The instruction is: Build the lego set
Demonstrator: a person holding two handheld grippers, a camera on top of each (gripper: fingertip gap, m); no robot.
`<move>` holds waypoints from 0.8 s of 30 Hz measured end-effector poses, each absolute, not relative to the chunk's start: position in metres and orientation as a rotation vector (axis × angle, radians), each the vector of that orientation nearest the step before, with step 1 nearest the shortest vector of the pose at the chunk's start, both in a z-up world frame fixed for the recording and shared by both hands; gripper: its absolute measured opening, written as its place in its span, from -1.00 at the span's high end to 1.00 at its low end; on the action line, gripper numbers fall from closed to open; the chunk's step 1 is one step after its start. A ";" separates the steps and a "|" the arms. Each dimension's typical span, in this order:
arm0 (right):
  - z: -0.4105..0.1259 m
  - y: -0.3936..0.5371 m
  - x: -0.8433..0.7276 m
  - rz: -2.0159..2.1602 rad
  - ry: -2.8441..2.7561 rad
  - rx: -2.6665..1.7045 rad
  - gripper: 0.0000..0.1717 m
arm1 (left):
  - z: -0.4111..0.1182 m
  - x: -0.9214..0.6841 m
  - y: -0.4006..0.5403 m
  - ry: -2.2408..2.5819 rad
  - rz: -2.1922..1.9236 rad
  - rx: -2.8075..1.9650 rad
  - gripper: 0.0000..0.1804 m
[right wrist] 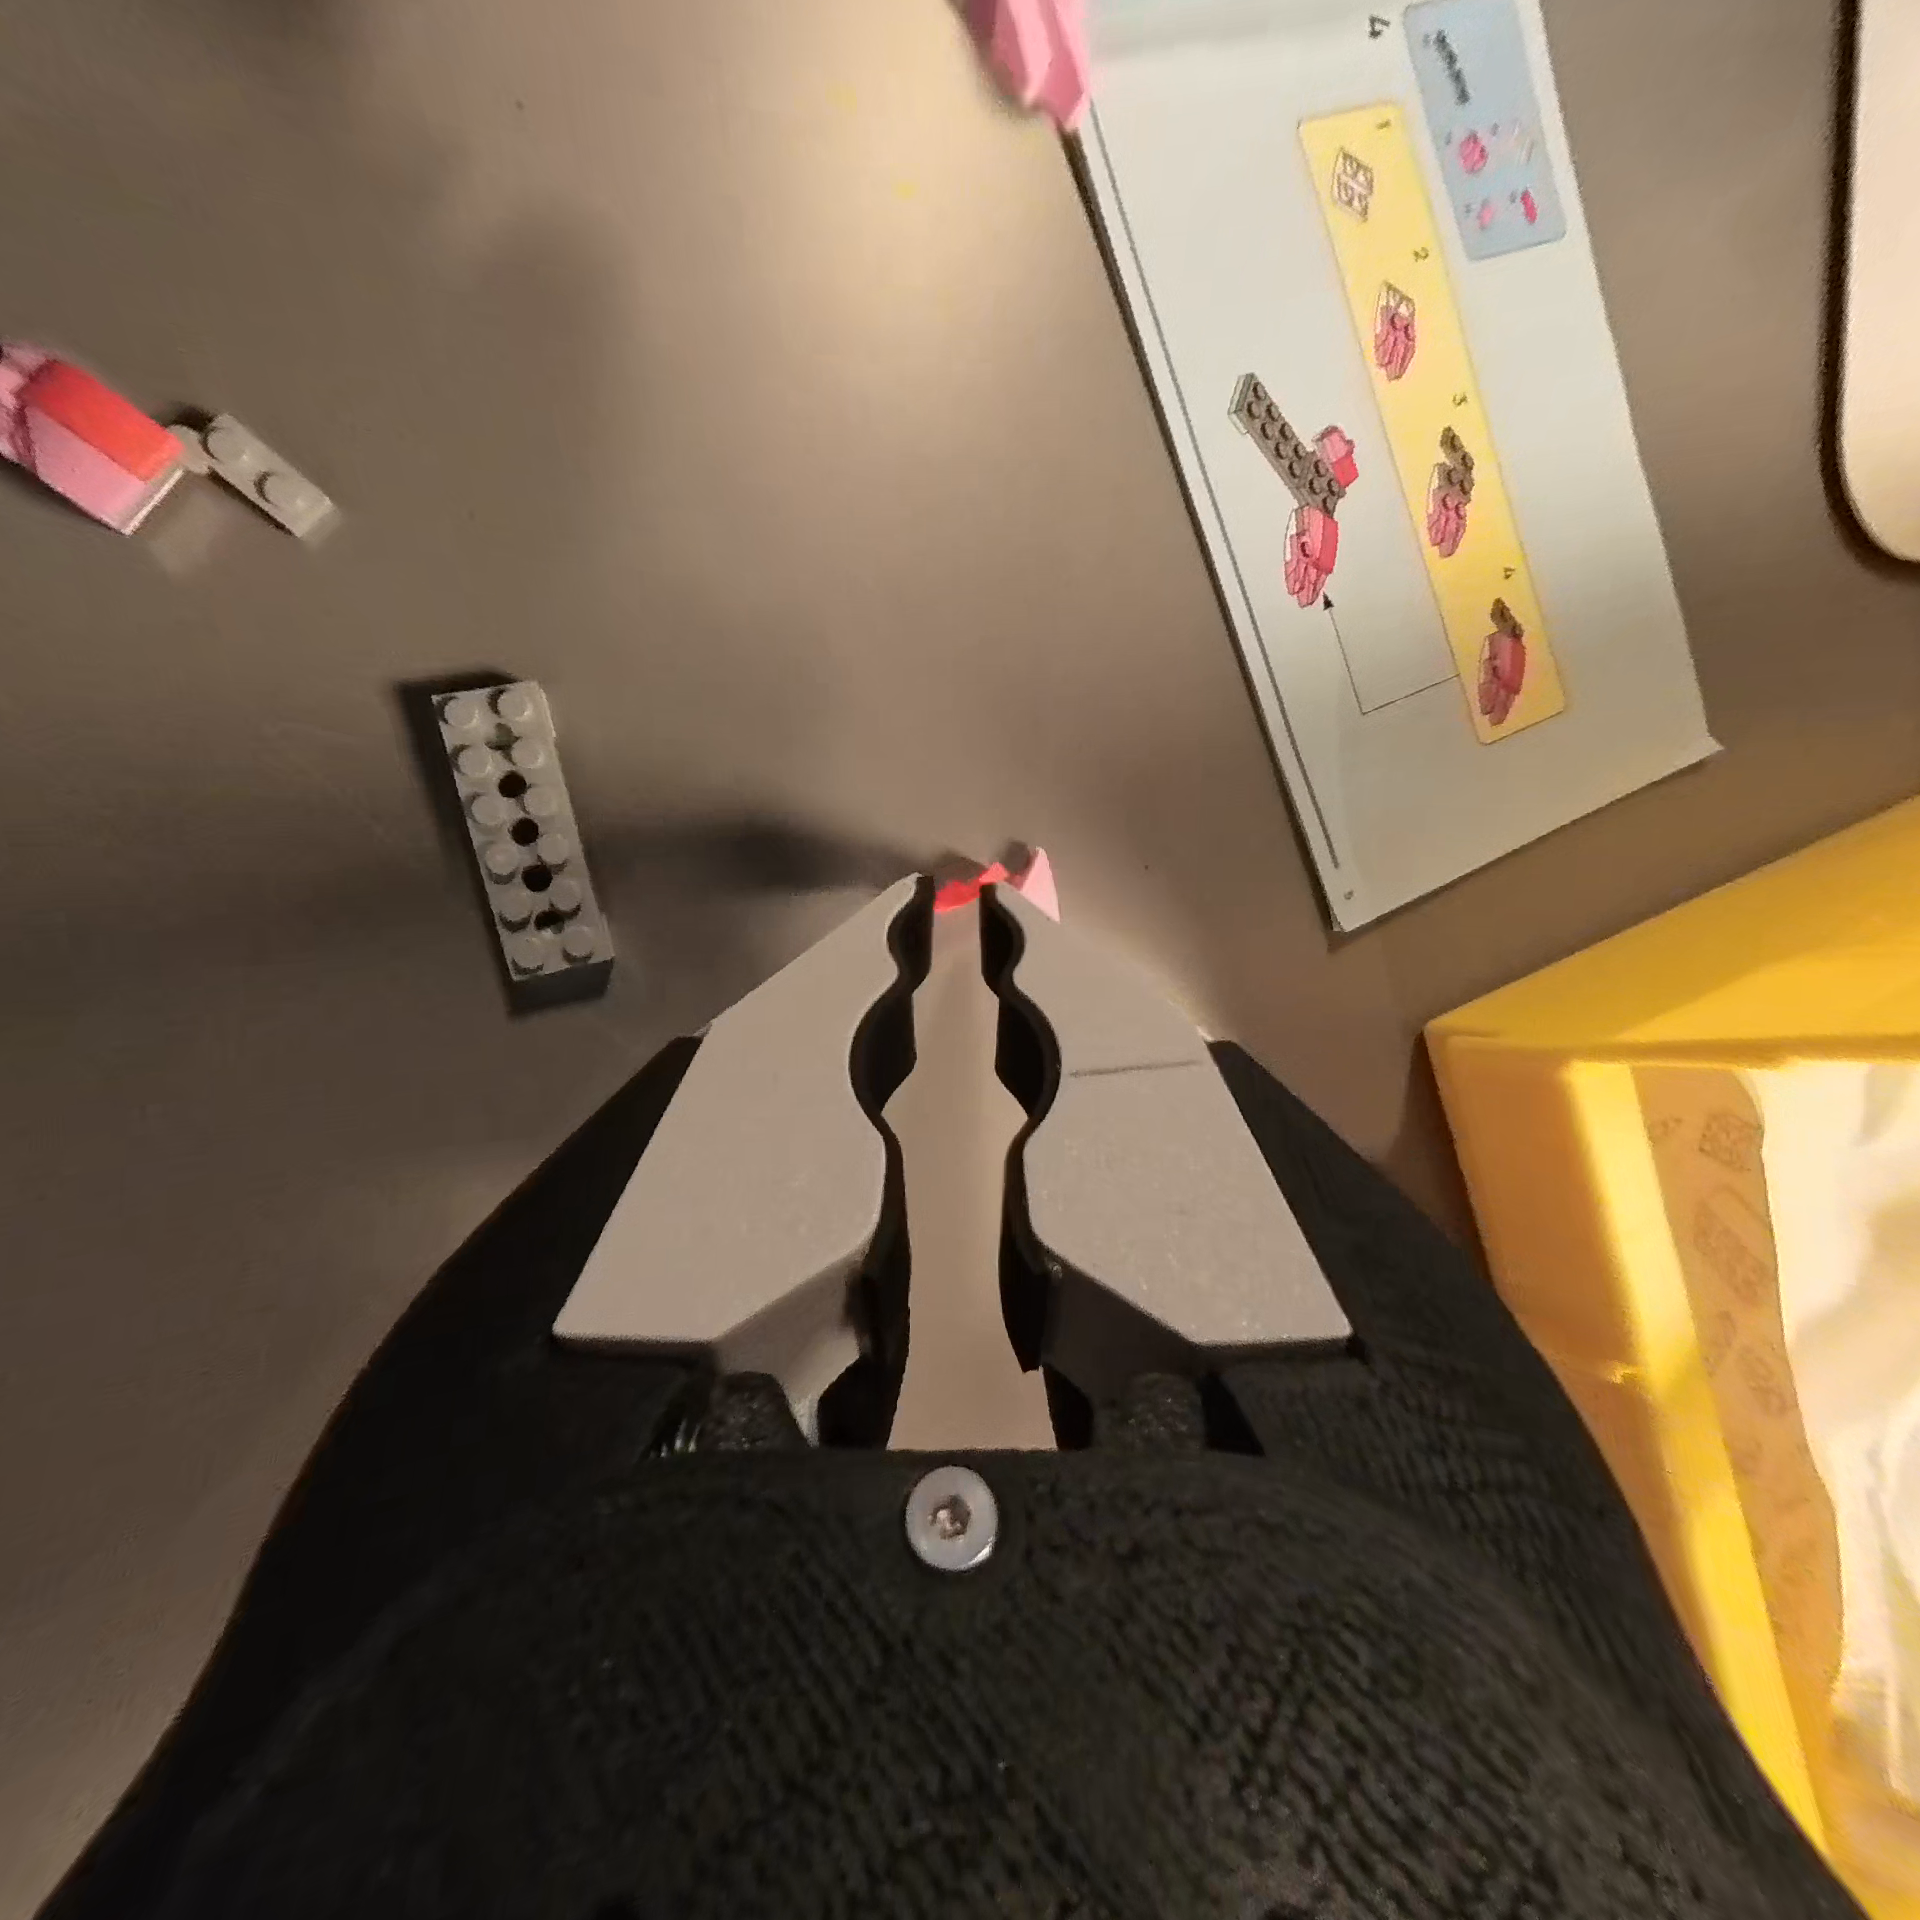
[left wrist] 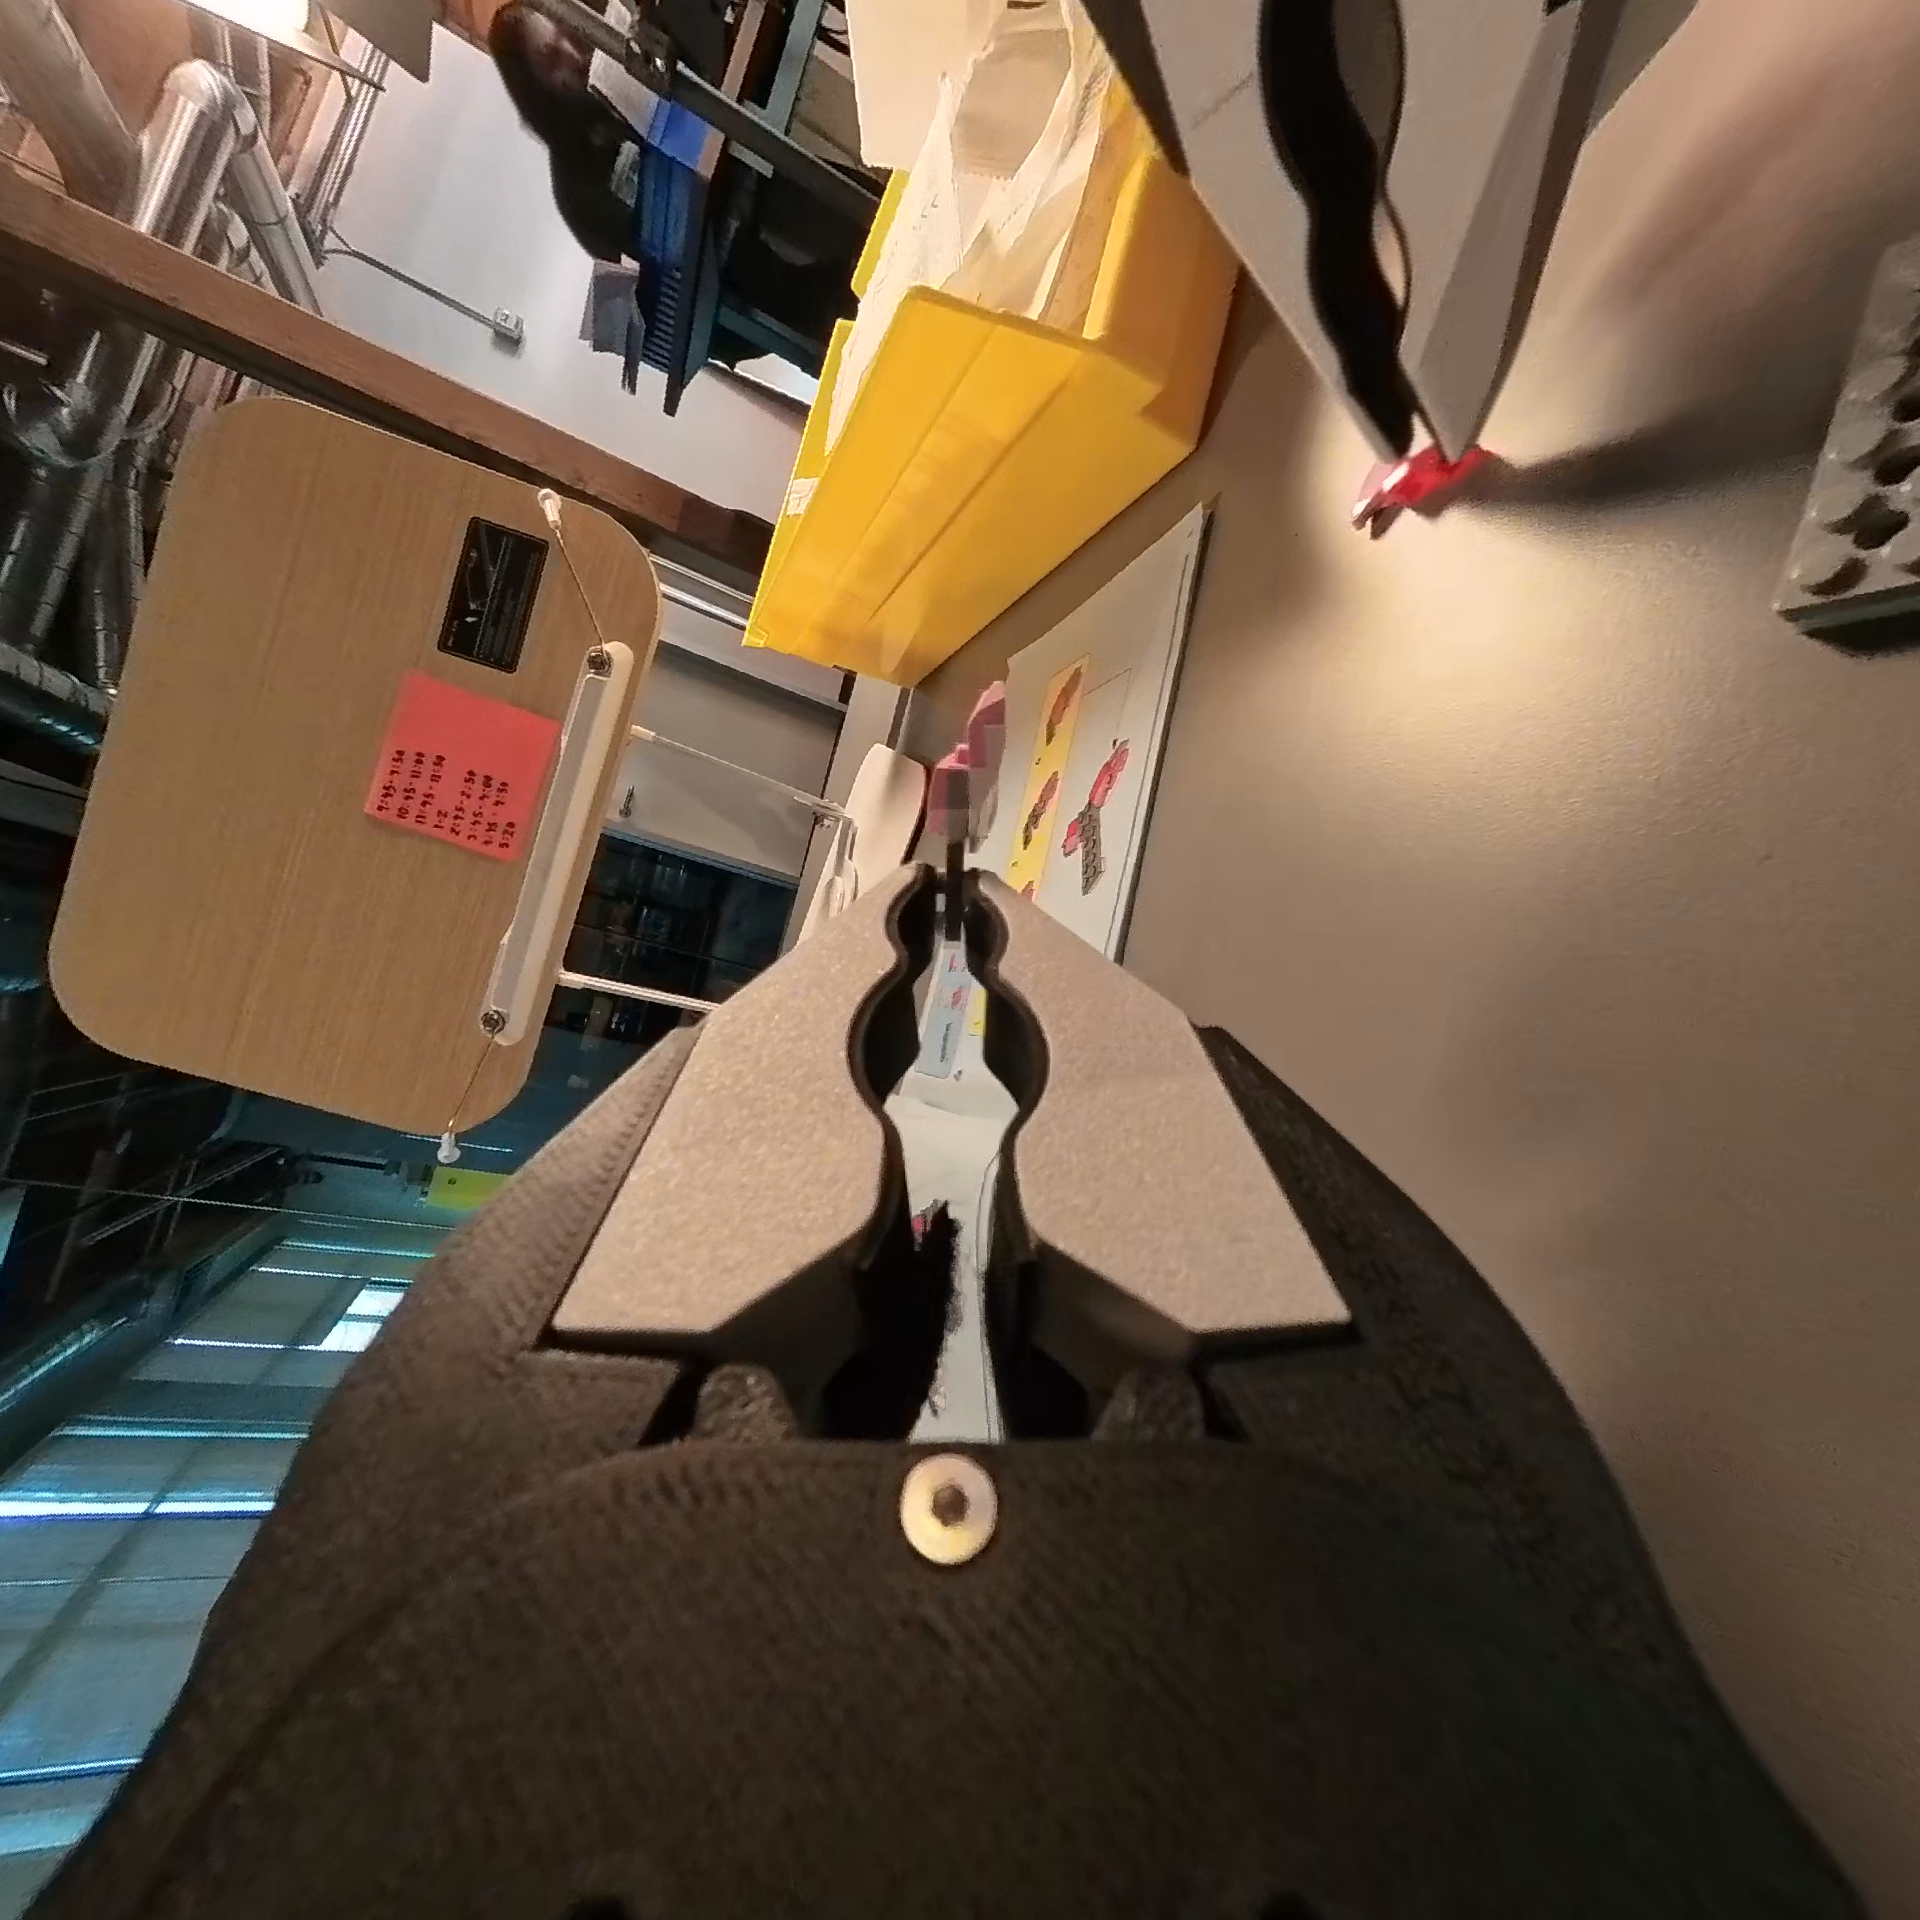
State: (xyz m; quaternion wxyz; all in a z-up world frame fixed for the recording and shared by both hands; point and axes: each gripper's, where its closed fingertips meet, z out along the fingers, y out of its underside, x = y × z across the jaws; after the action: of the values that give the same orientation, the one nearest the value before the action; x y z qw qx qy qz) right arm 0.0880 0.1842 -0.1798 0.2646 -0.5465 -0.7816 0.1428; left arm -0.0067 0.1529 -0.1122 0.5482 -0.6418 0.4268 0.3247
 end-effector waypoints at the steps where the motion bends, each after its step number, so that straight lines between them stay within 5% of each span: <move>1: -0.180 0.184 0.087 0.389 -2.106 -1.502 0.92 | -0.113 -0.007 0.153 1.013 0.769 -1.522 0.96; 24: -0.170 0.184 0.079 0.714 -2.009 -1.608 0.95 | -0.095 0.017 0.143 1.114 0.875 -1.288 0.97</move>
State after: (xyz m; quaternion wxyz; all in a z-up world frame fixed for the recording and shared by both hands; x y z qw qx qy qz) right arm 0.0791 0.1838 -0.1696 0.2333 -0.5855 -0.7315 0.2600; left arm 0.0173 0.1427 -0.0950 0.5757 -0.5501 0.4757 0.3737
